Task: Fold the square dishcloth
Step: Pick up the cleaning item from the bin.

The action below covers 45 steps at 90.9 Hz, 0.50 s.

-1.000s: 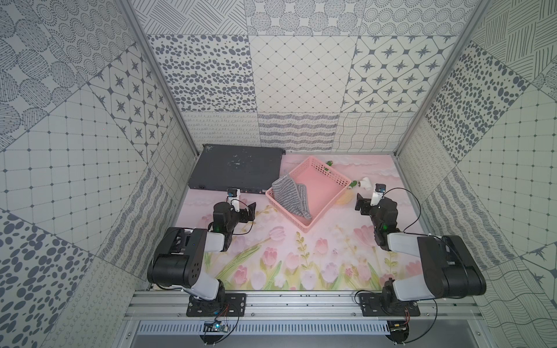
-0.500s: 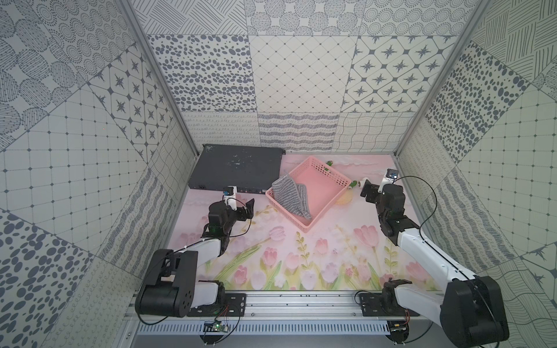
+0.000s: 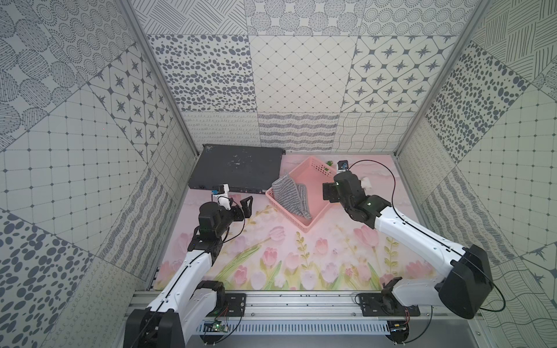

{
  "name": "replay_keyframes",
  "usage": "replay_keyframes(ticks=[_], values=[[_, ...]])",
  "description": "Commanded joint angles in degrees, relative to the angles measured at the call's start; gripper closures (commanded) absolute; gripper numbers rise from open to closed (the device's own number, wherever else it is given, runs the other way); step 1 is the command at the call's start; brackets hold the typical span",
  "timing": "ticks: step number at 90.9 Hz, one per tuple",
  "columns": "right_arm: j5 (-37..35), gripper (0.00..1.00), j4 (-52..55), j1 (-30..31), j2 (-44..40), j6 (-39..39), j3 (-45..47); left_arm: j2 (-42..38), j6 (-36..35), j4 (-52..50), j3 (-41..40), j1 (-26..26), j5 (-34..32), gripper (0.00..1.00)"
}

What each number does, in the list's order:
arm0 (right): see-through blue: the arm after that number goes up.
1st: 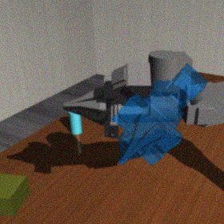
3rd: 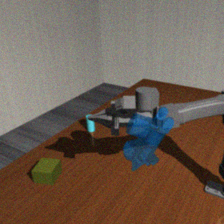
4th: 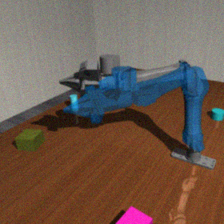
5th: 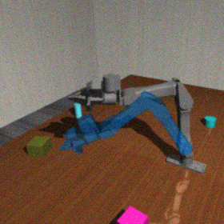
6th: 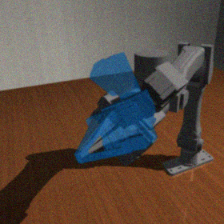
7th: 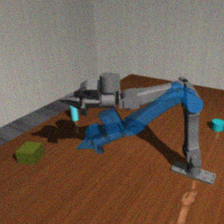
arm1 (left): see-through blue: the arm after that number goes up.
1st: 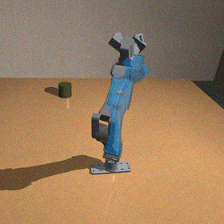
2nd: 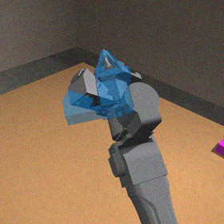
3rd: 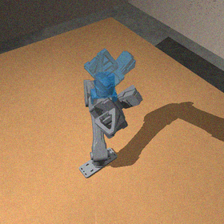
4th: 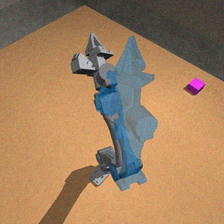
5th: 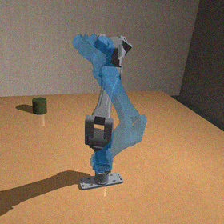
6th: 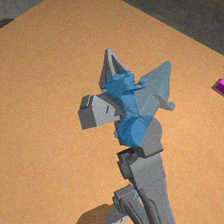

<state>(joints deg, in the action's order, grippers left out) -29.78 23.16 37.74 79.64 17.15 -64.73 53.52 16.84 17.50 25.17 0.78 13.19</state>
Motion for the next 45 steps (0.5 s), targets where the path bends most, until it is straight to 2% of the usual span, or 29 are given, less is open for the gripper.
replay_keyframes(ticks=[1, 9, 45], values=[[1.8, 0.03, 7.0, 1.2, 4.5, 4.4, -5.2, -4.3, 8.8, -11.4, 0.9, 0.1, 6.4, 0.01], [5.2, 0.04, 8.9, 1.4, 8.3, 5.3, -8.2, -5.6, 9.8, -12.5, 1.5, 0.1, 7.6, 0.01], [18.4, 0.18, 10.0, 0.9, 27.5, 5.4, -24.4, -4.9, 15.9, -8.8, 1.8, 0.1, 11.1, 0.01]])
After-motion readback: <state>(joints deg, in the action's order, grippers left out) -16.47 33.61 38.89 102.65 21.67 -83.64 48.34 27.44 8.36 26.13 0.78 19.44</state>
